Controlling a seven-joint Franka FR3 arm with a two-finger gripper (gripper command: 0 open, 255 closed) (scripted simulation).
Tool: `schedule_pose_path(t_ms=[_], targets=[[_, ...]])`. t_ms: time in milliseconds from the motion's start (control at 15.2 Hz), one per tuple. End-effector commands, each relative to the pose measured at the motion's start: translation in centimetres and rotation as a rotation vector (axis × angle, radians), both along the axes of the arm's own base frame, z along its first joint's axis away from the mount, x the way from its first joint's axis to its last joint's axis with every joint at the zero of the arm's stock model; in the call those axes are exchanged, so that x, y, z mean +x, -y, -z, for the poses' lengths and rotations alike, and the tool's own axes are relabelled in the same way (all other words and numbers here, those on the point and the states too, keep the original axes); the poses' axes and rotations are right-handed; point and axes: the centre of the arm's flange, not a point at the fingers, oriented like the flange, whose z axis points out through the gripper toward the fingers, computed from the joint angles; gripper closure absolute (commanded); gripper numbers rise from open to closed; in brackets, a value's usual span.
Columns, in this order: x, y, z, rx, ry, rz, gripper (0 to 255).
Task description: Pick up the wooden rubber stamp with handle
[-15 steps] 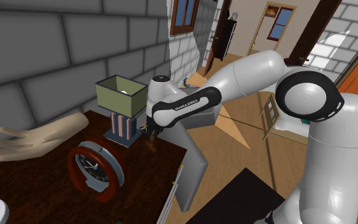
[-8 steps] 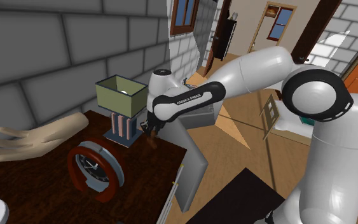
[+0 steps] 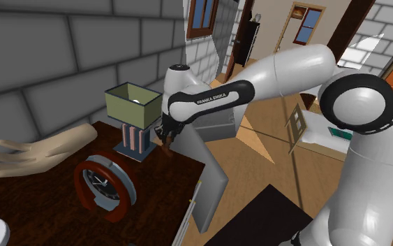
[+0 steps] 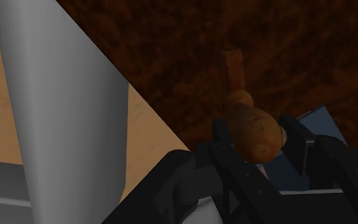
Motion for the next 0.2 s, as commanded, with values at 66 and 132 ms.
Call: schedule_pose_path(t_ms=[66, 132], targets=[[0.09, 0.06, -1.13, 0.0, 0.0, 0.0, 255], [0.1, 0.06, -1.13, 0.0, 0.0, 0.0, 255]])
